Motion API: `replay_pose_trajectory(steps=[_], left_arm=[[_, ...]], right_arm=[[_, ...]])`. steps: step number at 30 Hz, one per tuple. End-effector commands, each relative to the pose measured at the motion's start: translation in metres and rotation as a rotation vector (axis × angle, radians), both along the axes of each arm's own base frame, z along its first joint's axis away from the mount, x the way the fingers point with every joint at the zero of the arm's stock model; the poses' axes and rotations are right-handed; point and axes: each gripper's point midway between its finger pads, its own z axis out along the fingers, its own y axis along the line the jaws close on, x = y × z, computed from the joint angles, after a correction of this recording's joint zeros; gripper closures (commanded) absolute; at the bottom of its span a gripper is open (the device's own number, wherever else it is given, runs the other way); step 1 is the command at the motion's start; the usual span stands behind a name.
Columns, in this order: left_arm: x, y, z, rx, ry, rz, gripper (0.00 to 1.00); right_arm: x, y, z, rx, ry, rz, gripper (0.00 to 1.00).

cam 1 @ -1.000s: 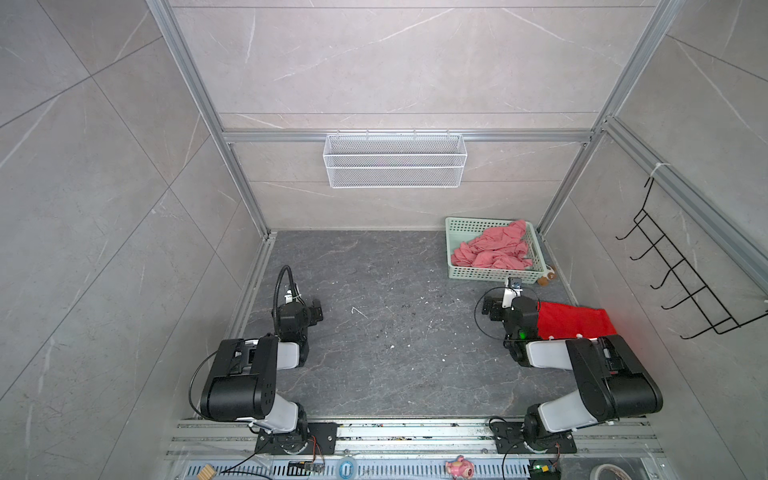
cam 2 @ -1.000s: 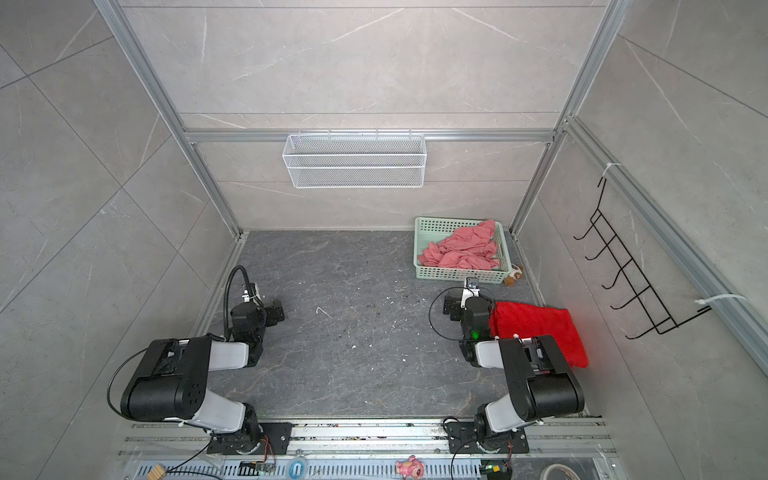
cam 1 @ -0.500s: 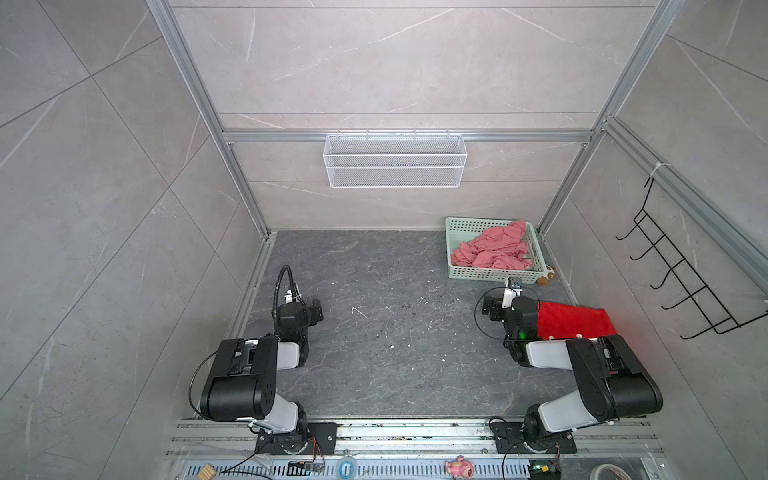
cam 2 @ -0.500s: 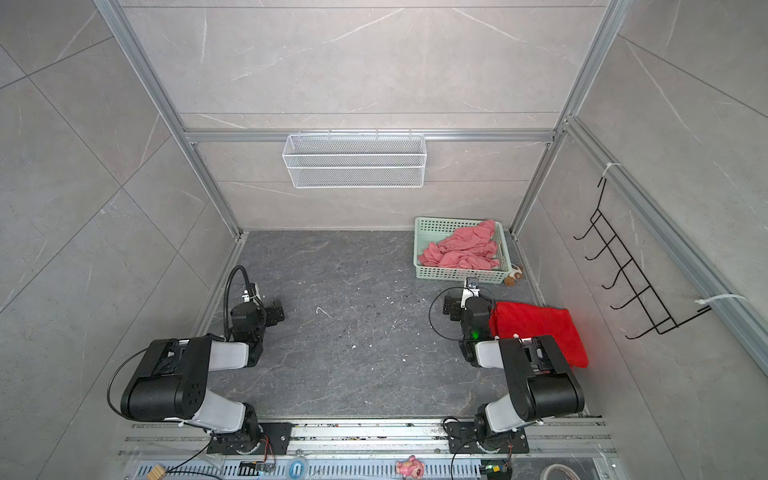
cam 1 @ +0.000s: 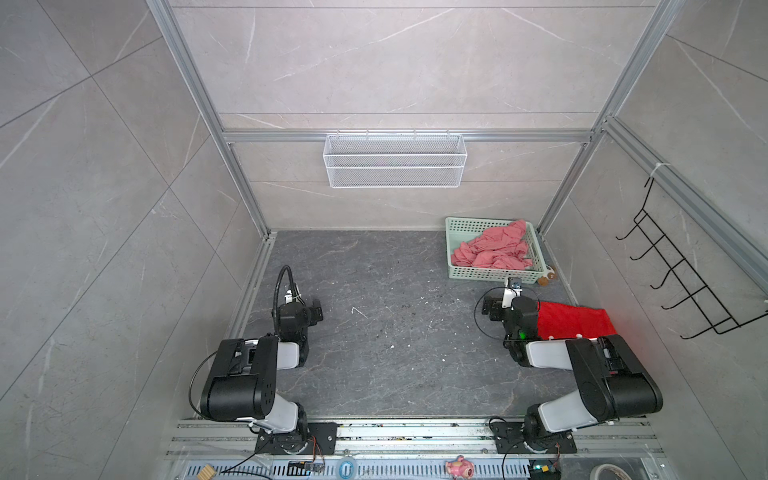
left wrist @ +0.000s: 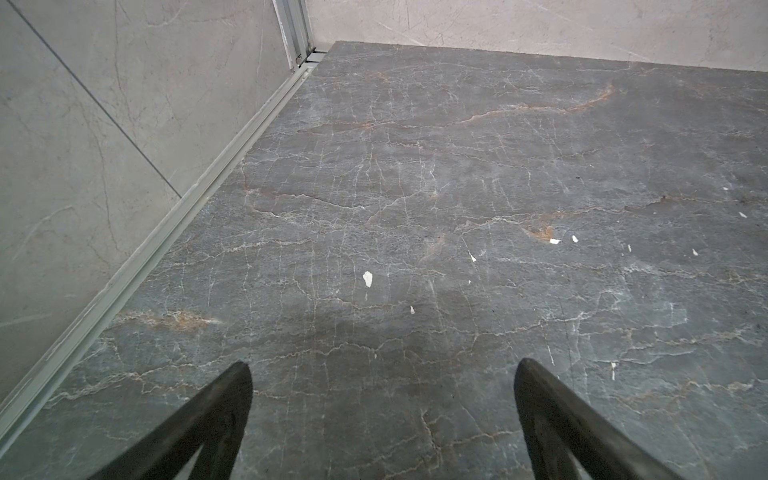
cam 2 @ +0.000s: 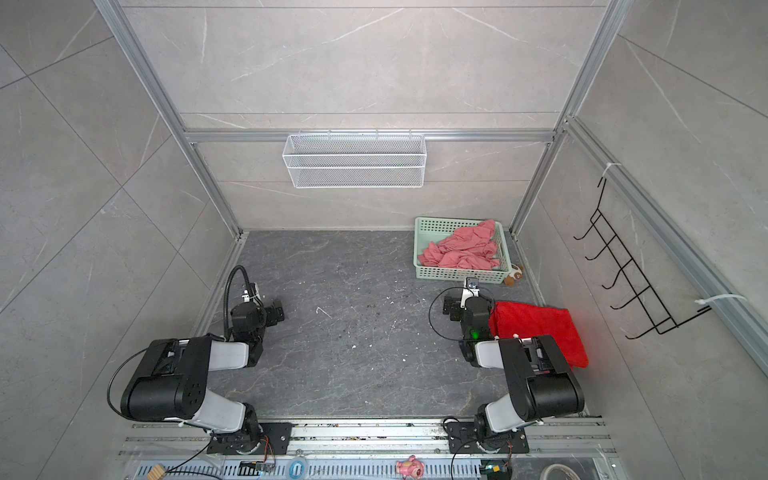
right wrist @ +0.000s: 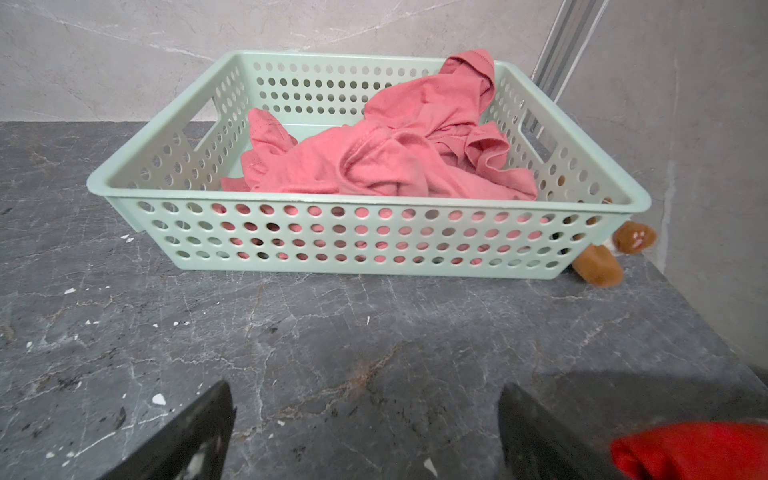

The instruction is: Fold and stack the t-shirts

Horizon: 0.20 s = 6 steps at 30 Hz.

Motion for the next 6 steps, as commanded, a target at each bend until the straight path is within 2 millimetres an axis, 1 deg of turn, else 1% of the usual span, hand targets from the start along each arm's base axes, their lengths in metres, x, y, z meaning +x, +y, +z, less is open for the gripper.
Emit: replay_pose_trajectory(steps=[1,6], left_arm=[[0.0088,0.0015,0.0157,0.007,-0.058,-0.002,0.00],[0.0079,0.0010,0.0167,0.007,-0.064,-0.003,0.00]], right_arm=[[0.0009,0.0023,0.0027,0.001,-0.013,0.006,0.00],[0.0004,0.0025,0.0032,-0.001,-0.016,0.008,0.01]])
